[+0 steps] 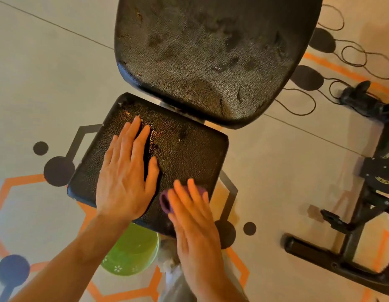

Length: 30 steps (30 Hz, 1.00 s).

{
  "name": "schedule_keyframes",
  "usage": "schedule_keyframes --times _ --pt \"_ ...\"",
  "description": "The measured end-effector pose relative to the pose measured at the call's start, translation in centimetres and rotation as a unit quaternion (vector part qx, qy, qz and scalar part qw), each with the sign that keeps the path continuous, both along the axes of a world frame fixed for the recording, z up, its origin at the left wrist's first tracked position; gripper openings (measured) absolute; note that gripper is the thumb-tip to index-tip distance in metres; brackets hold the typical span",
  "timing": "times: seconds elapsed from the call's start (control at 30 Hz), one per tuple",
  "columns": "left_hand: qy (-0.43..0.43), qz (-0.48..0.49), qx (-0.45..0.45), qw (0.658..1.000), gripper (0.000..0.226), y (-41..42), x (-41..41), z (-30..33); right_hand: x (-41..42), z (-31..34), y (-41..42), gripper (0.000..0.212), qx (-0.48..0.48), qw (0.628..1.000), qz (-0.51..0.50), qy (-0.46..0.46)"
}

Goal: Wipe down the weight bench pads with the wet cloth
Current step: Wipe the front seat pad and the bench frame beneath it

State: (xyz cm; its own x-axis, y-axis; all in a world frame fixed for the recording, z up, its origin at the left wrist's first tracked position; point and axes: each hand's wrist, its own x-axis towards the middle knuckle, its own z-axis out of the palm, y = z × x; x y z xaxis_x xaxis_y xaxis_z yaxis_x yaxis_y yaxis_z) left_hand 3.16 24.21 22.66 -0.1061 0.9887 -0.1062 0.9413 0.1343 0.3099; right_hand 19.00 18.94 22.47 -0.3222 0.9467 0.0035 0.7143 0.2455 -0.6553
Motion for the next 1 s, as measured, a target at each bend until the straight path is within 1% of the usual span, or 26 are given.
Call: schedule_keyframes --times 0.07,0.1,0.13,0.2,0.27,0.3,0.33,0.4,0.47,0.53,0.6,0.67,0.7,0.77,0.83,0.87,0.9,0.93,1.0 --pt "0.003 0.000 -0.004 1.000 0.058 0.1 0.0 0.1 -0.1 0.0 6.4 0.037 -0.033 0.997 -0.073 0.008" --pt "0.006 0.002 -0.006 1.000 0.058 0.1 0.0 0.1 0.0 0.0 8.6 0.037 -0.039 0.994 -0.102 -0.003" --pt "0.007 0.002 -0.009 1.000 0.058 0.0 0.0 0.0 -0.3 0.0 9.3 0.037 -0.039 0.993 -0.111 -0.016" --pt "0.005 0.001 -0.007 1.000 0.057 0.0 -0.1 0.0 -1.0 0.1 5.7 0.040 -0.039 0.995 -0.086 -0.032" --pt "0.001 -0.001 0.000 1.000 0.057 0.0 -0.1 0.1 -1.4 1.3 -1.2 0.040 -0.022 0.999 -0.012 -0.048" --pt "-0.001 -0.002 0.002 1.000 0.056 0.0 -0.1 0.0 -1.1 1.9 -3.4 0.040 -0.011 0.999 0.018 -0.048" --pt "-0.003 -0.003 0.005 1.000 0.056 0.0 -0.1 0.0 -0.8 1.6 -3.7 0.040 -0.009 0.999 0.032 -0.037" --pt "-0.005 -0.003 0.007 1.000 0.056 0.0 -0.2 0.0 -0.5 0.6 0.0 0.039 -0.005 1.000 -0.006 -0.015" --pt "-0.004 -0.003 0.009 1.000 0.056 -0.1 -0.2 -0.1 -0.7 0.2 4.6 0.040 -0.028 0.996 -0.085 -0.018" --pt "-0.006 -0.004 0.010 1.000 0.056 -0.1 -0.1 -0.1 -1.8 0.5 4.1 0.042 -0.040 0.990 -0.128 -0.043" --pt "-0.020 -0.003 0.011 1.000 0.056 0.0 -0.2 -0.1 -3.3 1.1 -0.8 0.042 -0.014 0.992 -0.103 -0.071" --pt "-0.058 -0.010 0.013 0.998 0.054 0.0 -0.5 0.1 -3.2 1.7 -4.7 0.042 0.013 0.995 -0.070 -0.072" --pt "-0.078 -0.019 0.015 0.997 0.054 -0.1 -0.9 0.3 -2.8 1.6 -4.1 0.042 0.006 0.996 -0.051 -0.073" --pt "-0.081 -0.044 0.032 0.995 0.053 -0.5 -2.2 0.7 -2.3 0.9 0.9 0.041 -0.013 0.995 -0.054 -0.083" --pt "-0.057 -0.053 0.046 0.996 0.052 -0.9 -4.1 0.8 -2.5 -0.1 7.0 0.041 -0.027 0.987 -0.121 -0.106" --pt "-0.049 -0.053 0.044 0.996 0.052 -1.0 -5.0 0.8 -2.7 -0.3 8.3 0.041 -0.030 0.981 -0.156 -0.111" --pt "-0.043 -0.052 0.039 0.997 0.052 -1.0 -5.7 0.6 -3.3 -0.3 7.8 0.042 -0.032 0.977 -0.177 -0.118" --pt "-0.037 -0.051 0.035 0.997 0.052 -1.0 -6.2 0.5 -3.9 -0.2 6.0 0.044 -0.026 0.978 -0.169 -0.122" --pt "-0.033 -0.057 0.037 0.997 0.050 -1.0 -6.3 0.3 -5.0 0.9 -0.4 0.044 -0.018 0.986 -0.101 -0.132"
